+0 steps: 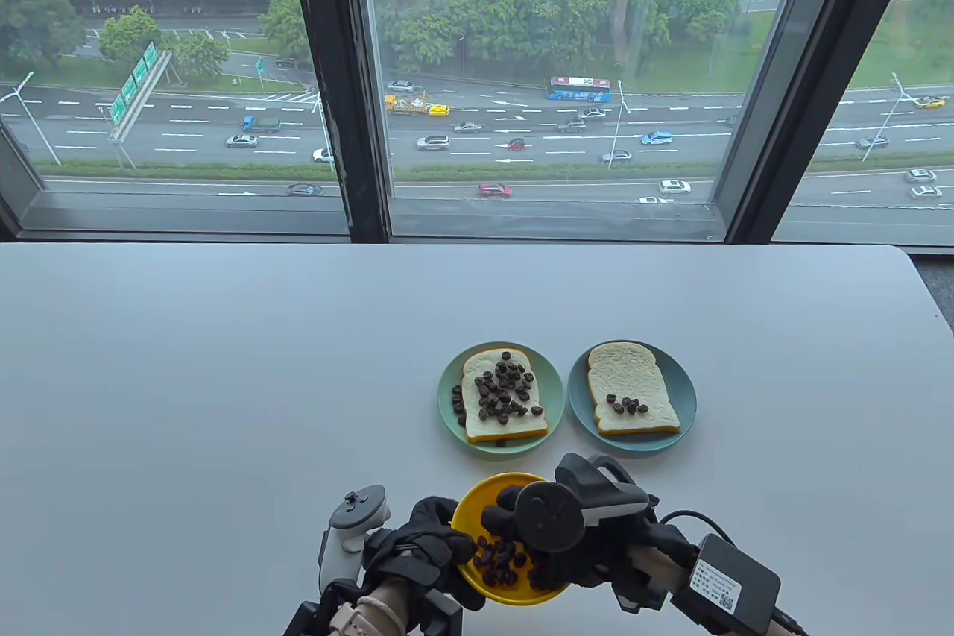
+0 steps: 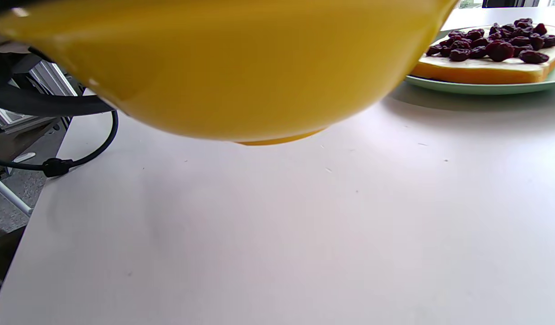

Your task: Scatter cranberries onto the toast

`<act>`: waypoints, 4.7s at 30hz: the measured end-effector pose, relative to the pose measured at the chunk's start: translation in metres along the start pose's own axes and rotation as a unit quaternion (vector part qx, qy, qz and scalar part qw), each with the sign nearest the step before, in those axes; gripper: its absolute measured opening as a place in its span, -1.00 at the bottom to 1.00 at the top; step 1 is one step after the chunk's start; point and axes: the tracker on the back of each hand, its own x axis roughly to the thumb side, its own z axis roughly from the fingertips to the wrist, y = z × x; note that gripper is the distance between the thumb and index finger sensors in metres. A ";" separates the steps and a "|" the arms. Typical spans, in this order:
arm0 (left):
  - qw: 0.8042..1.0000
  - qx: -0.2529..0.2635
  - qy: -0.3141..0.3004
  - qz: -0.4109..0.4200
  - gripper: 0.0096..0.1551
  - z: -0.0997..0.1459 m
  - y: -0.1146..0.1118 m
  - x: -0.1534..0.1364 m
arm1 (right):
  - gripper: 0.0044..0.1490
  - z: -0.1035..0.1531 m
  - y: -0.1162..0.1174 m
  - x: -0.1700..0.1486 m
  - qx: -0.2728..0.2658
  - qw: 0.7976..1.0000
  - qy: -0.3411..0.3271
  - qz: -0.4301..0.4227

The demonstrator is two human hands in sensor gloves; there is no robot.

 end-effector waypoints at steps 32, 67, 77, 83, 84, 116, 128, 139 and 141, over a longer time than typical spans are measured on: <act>0.999 -0.019 0.031 0.000 -0.30 -0.008 -0.002 -0.005 | -0.61 0.009 0.001 0.013 -0.225 0.973 -0.009 0.045; 0.997 -0.036 0.059 0.027 -0.30 -0.015 0.005 -0.013 | -0.59 -0.015 -0.010 -0.264 -0.217 0.880 0.418 -0.068; 0.997 -0.036 0.062 0.025 -0.30 -0.015 0.004 -0.015 | -0.47 0.002 -0.012 -0.261 -0.221 0.885 0.400 -0.094; 0.997 -0.037 0.059 0.017 -0.30 -0.015 0.002 -0.015 | -0.42 0.027 -0.021 -0.244 -0.242 0.887 0.380 -0.095; 0.998 -0.036 0.059 0.016 -0.30 -0.015 0.001 -0.015 | -0.40 0.033 -0.025 -0.233 -0.247 0.894 0.364 -0.089; 0.997 -0.050 0.040 0.053 -0.27 -0.009 -0.012 -0.019 | -0.38 -0.009 0.028 0.033 -0.065 0.986 0.022 0.150; 0.997 -0.052 0.050 0.023 -0.28 -0.014 -0.017 -0.022 | -0.53 0.001 0.031 0.035 -0.125 0.974 0.013 0.187; 0.998 -0.043 0.052 -0.001 -0.30 -0.014 -0.011 -0.020 | -0.55 0.008 0.026 0.030 -0.190 0.966 0.015 0.175; 0.998 -0.044 0.052 0.000 -0.30 -0.013 -0.011 -0.020 | -0.55 0.011 0.024 0.029 -0.198 0.964 0.013 0.177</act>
